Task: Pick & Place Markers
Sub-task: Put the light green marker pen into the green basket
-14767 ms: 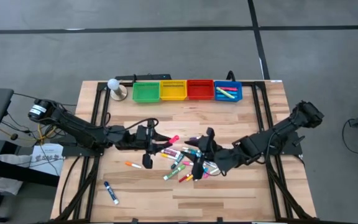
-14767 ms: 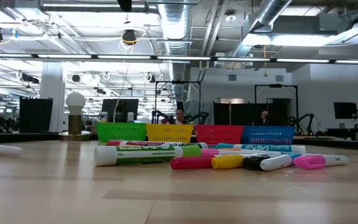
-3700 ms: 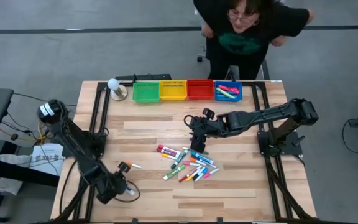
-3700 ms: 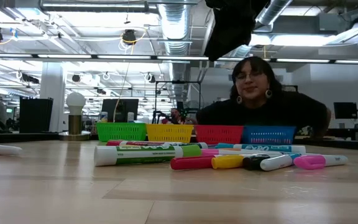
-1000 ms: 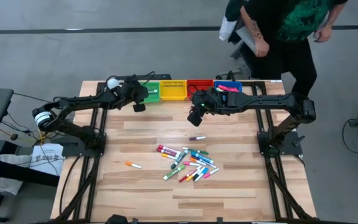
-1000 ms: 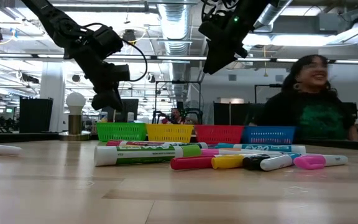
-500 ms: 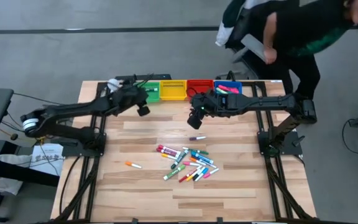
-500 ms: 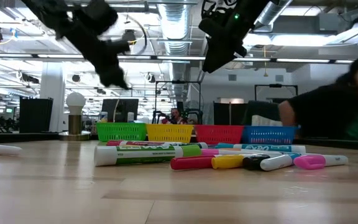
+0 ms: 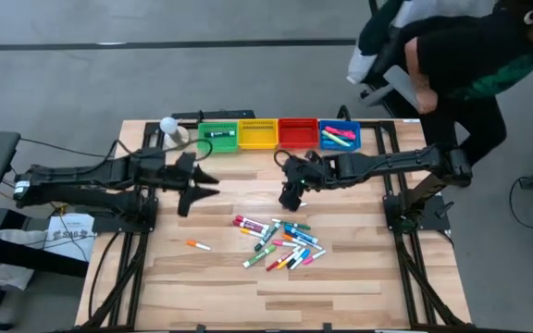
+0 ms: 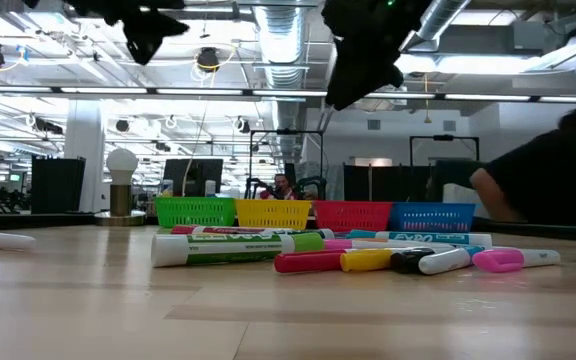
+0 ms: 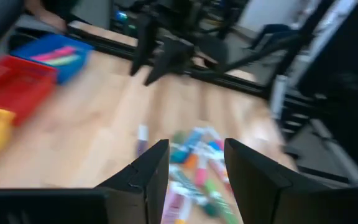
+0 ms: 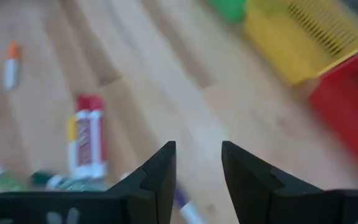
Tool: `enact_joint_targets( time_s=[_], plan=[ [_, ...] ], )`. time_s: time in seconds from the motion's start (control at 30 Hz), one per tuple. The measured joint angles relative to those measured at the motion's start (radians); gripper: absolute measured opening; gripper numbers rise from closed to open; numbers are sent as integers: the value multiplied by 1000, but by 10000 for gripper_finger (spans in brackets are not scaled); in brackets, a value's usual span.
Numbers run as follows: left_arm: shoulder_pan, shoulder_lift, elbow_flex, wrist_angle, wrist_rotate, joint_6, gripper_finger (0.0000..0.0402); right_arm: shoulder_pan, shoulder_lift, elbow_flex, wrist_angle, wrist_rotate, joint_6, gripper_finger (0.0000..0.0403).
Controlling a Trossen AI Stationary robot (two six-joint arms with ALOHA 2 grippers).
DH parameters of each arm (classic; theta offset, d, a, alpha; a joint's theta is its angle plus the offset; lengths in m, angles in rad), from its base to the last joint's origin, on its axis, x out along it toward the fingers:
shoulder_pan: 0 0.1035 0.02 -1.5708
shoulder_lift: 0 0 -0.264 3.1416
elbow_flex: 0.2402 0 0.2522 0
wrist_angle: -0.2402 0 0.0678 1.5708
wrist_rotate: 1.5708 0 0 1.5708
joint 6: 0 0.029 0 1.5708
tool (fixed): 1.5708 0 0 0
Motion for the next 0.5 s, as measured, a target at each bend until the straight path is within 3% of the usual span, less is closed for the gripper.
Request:
enact_joint_targets(
  time_s=[0.13,0.27,0.4,0.5],
  plan=[
    [-115,4,0,-1,-6,-87,148,56,1,0,-64,-65,96,118],
    [-244,39,-1,5,-103,-173,143,135,5,0,-85,-83,199,118],
    [-375,107,-1,34,-254,-277,139,228,5,-1,9,-80,331,118],
    [-462,180,-1,106,-284,-290,136,302,10,-1,148,-66,348,118]
  ],
)
